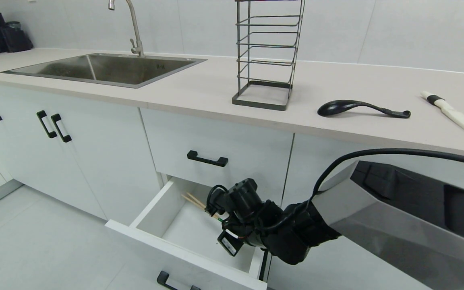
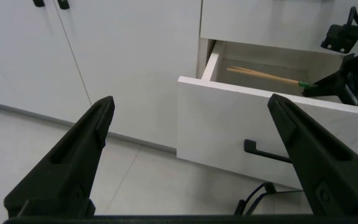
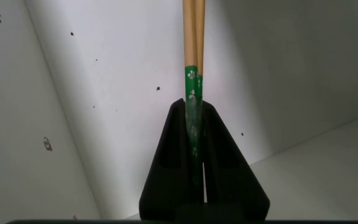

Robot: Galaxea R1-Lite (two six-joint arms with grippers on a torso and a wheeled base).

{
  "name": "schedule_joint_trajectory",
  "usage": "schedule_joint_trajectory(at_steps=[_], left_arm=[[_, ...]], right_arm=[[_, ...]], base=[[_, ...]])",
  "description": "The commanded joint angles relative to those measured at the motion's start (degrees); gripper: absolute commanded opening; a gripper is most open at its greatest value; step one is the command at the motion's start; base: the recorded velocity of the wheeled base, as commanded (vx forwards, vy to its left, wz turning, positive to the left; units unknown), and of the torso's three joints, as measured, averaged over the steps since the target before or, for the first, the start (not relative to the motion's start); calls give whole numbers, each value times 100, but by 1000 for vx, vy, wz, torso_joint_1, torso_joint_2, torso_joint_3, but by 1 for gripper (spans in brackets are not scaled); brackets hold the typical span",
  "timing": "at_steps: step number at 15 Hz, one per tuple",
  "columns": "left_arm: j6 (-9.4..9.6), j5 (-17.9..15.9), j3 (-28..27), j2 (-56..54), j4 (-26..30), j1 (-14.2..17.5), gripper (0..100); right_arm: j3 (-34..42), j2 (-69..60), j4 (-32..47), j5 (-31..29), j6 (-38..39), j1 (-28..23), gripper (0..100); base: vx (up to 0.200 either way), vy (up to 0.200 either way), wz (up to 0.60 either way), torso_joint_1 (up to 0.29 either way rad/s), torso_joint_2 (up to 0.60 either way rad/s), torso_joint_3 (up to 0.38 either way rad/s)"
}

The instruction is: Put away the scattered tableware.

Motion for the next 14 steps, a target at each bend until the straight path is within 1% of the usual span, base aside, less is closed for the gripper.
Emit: schedule_joint_trajectory(at_steps=[1,8,14], left_arm=[[2,0,1,7,-1,1,100],[2,0,1,7,-1,1,100],[2,0,1,7,-10,1,100]], right_arm=[[2,149,-96,-2,-13,16,0],[-51,360,-175,-81,-4,43,0],[-77,536,-333,-72,-13,166,0]], base=[[0,0,0,0,0,0],[0,0,0,0,0,0],[0,0,0,0,0,0]])
